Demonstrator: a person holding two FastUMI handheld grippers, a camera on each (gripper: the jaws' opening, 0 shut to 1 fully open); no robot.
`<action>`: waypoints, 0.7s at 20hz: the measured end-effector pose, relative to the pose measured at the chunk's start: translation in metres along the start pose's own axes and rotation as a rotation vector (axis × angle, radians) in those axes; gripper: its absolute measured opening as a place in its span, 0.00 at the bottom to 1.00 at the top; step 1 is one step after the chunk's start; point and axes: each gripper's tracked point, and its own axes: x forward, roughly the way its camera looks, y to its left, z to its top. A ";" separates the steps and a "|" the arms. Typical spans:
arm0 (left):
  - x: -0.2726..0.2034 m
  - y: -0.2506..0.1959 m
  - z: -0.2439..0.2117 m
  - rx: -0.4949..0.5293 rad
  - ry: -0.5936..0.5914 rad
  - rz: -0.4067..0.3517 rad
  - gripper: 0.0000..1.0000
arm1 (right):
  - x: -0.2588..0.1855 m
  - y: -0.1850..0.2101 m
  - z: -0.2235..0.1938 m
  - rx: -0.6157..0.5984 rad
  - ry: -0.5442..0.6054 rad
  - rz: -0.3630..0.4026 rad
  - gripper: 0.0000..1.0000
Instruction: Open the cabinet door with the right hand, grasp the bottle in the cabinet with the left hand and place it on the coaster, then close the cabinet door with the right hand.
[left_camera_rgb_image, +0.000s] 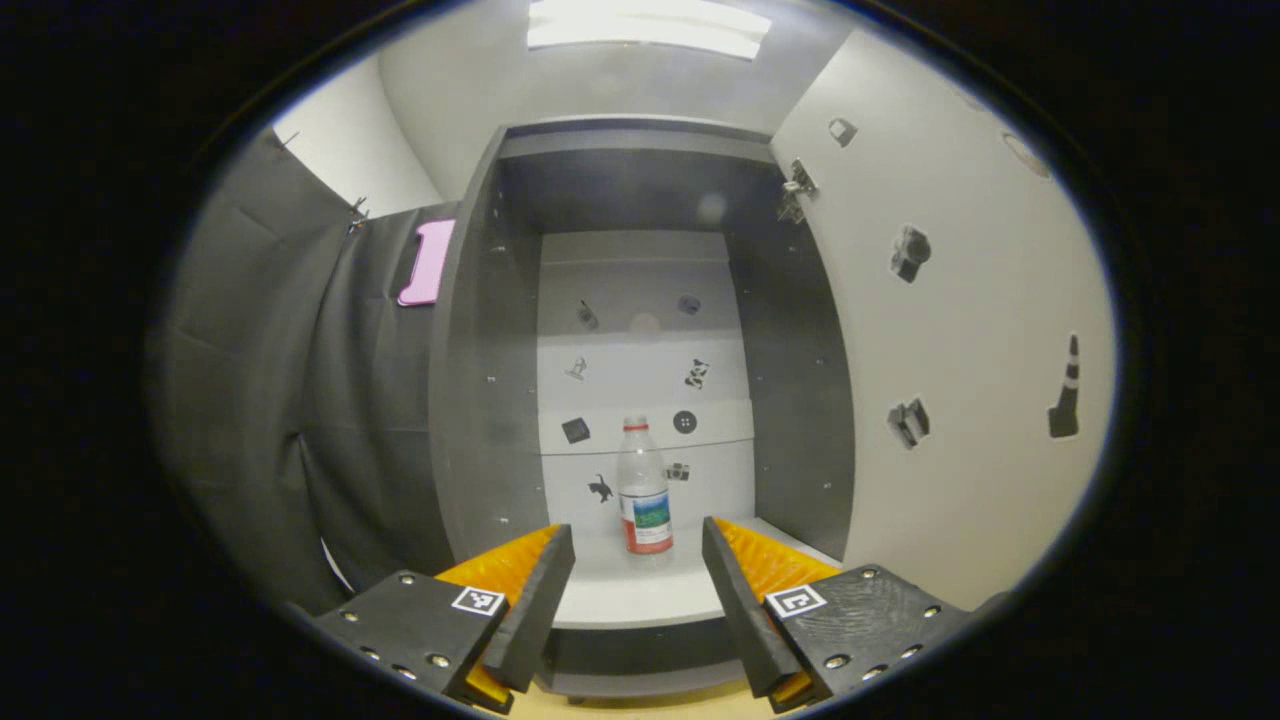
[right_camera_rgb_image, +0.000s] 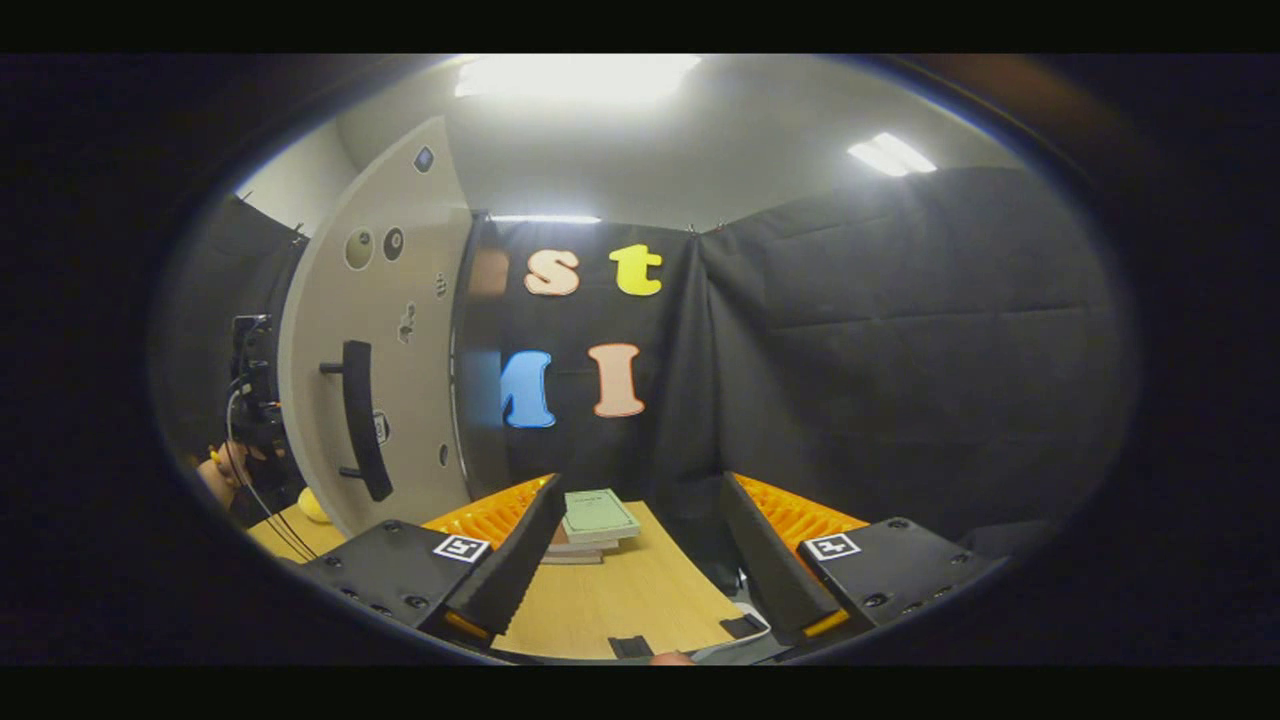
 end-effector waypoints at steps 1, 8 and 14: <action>0.015 -0.001 -0.005 -0.005 0.006 -0.008 0.77 | 0.004 0.000 -0.002 0.001 0.005 -0.013 0.93; 0.099 -0.012 -0.028 -0.011 0.004 -0.048 0.77 | 0.020 -0.004 -0.020 -0.006 0.055 -0.112 0.94; 0.145 -0.012 -0.054 -0.027 0.017 -0.042 0.79 | 0.026 -0.006 -0.034 -0.030 0.102 -0.173 0.98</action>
